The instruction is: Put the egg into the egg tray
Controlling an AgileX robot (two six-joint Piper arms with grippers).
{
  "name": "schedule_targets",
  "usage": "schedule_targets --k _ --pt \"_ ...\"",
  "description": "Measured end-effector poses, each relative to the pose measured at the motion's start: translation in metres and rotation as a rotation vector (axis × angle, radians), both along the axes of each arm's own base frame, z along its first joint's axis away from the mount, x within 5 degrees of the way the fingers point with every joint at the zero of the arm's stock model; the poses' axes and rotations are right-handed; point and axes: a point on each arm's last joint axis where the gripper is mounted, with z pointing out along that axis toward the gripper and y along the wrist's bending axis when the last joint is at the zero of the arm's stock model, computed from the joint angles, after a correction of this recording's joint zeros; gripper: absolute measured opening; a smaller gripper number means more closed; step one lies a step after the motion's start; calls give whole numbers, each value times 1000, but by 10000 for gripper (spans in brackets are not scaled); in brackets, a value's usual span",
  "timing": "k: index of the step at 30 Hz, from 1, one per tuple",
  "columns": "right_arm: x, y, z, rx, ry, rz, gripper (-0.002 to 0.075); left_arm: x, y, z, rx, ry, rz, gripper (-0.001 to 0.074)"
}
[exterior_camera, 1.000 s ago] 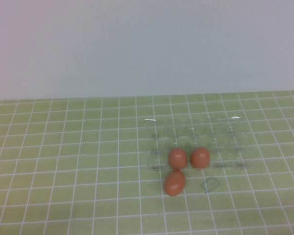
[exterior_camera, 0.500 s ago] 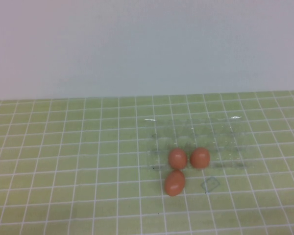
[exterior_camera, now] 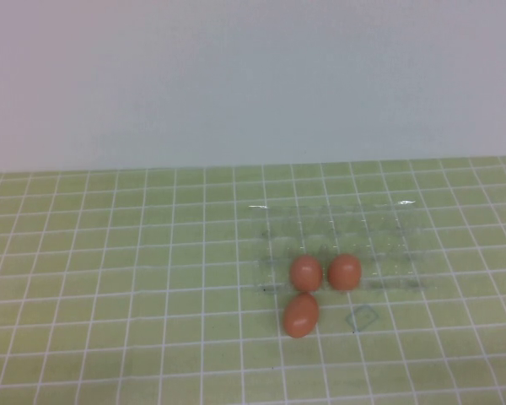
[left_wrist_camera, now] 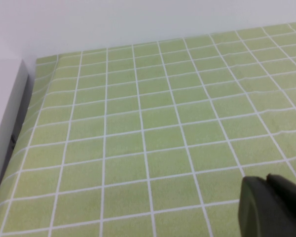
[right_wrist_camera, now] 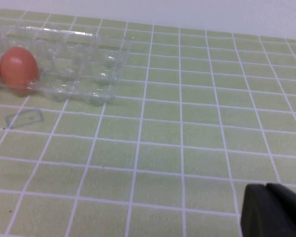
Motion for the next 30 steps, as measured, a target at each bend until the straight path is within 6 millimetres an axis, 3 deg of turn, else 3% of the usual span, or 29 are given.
schedule_targets --k 6,14,30 --pt "1 0 3 -3 -38 1 -2 0 0 0 0 0 0 0" --pt "6 0 20 16 -239 1 -2 0 0 0 0 0 0 0" --pt "5 0 32 19 -308 1 -2 0 0 0 0 0 0 0"
